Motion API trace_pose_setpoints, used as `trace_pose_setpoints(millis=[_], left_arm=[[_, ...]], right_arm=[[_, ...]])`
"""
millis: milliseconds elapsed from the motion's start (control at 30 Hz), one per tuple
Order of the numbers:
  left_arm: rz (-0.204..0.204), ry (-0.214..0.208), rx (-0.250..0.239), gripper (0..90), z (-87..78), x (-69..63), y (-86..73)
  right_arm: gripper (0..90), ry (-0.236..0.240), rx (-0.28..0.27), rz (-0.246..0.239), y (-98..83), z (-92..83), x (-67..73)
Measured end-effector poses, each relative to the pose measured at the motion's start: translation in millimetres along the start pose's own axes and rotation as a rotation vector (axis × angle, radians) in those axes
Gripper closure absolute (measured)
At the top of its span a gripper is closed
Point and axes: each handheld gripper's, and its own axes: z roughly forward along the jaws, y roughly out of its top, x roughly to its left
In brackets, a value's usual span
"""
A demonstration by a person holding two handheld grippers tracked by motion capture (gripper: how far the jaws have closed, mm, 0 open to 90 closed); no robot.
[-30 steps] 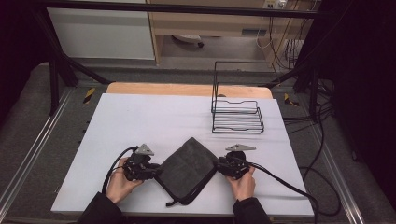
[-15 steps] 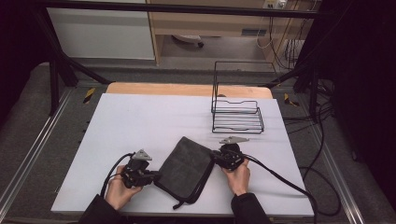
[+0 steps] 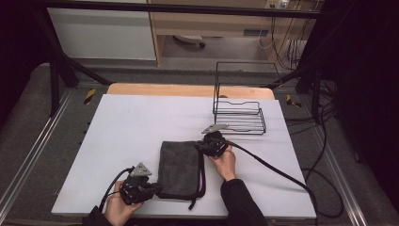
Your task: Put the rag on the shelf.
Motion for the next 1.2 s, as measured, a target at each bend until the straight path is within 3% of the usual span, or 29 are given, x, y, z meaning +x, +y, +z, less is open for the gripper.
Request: trace_pose_setpoints(millis=[133, 200, 233, 267, 300, 367, 467, 600, 800, 967, 1200], left_arm=[[-0.008, 0.000, -0.007, 79.3, -0.2, 2.6, -0.7], [-0.001, 0.005, -0.011, 71.0, -2.3, 4.6, 0.0], [0.002, 0.008, -0.019, 71.0, -4.0, 5.9, 0.8], [0.009, 0.014, -0.028, 63.9, -6.1, 7.6, 1.7], [0.019, 0.021, -0.037, 63.9, -8.1, 9.8, 2.9], [0.028, 0.029, -0.050, 54.8, -11.5, 15.5, 6.1], [0.006, 0.017, -0.076, 44.8, -13.5, 26.2, 10.1], [0.016, 0.051, -0.079, 32.5, -11.6, 38.6, 16.3], [0.005, 0.052, -0.081, 23.3, -8.8, 52.5, 28.6], [0.024, 0.095, -0.076, 14.0, -2.5, 60.1, 44.8], [0.030, 0.129, -0.085, 10.7, 9.1, 66.0, 68.5]], right_arm=[[71.8, -0.021, -0.003, -0.018, -0.4, -4.2, -0.2], [61.4, -0.039, -0.040, -0.028, 1.4, -15.7, 1.0], [61.4, -0.039, -0.040, -0.028, 1.4, -15.7, 1.0], [51.3, -0.024, -0.074, -0.014, 1.7, -26.4, 0.9], [51.3, -0.024, -0.074, -0.014, 1.7, -26.4, 0.9], [40.5, -0.015, -0.089, 0.003, -0.5, -36.4, 1.1], [29.6, 0.005, -0.102, 0.021, -9.1, -50.0, 2.3], [17.1, 0.040, -0.121, 0.056, -23.1, -64.0, 1.2], [6.8, 0.077, -0.123, 0.087, -40.2, -74.9, -2.0], [2.9, 0.094, -0.129, 0.114, -52.1, -80.2, -4.2], [0.8, 0.071, -0.140, 0.112, -62.3, -85.6, -6.5]])
